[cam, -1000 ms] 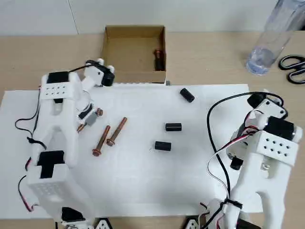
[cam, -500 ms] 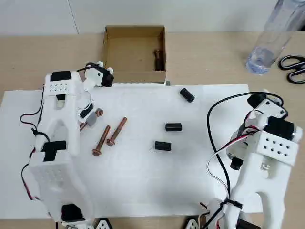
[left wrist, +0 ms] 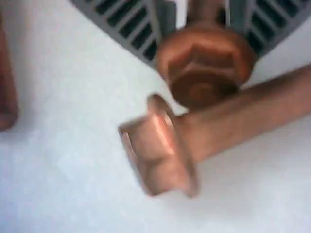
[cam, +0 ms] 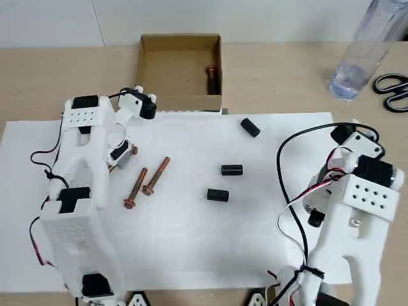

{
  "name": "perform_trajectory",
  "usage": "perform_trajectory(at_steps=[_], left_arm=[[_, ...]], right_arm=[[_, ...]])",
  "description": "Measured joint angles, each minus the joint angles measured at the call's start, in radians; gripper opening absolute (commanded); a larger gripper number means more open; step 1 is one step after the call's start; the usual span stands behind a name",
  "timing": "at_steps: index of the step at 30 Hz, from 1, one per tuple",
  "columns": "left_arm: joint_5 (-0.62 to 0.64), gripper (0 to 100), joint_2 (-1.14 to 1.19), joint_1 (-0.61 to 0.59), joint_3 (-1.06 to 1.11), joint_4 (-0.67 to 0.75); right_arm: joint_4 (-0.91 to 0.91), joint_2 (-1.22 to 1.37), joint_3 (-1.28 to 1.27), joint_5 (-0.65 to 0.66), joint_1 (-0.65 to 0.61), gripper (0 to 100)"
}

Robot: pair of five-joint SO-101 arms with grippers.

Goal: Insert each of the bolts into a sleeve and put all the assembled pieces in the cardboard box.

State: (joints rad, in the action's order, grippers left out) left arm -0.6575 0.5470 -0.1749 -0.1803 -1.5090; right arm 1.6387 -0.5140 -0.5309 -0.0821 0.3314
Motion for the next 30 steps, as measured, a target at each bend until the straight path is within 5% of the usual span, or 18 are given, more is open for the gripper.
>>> perform_trajectory(at_steps=[15,24,30], left_arm=[[0.040,1,0.015,-0.011,-0.373,-0.218],[0.048,1,-0.224,0.038,-0.262,-0.222],[0.126,1,-0.503,0.080,-0.216,-0.229]], right_arm=[[0.000,0.000,0.038,0.000,0.000,0.2],[0.006,-0.017,0.066,0.000,-0.002,0.2],[0.058,-0.184,0.114,0.000,-0.123,0.2]])
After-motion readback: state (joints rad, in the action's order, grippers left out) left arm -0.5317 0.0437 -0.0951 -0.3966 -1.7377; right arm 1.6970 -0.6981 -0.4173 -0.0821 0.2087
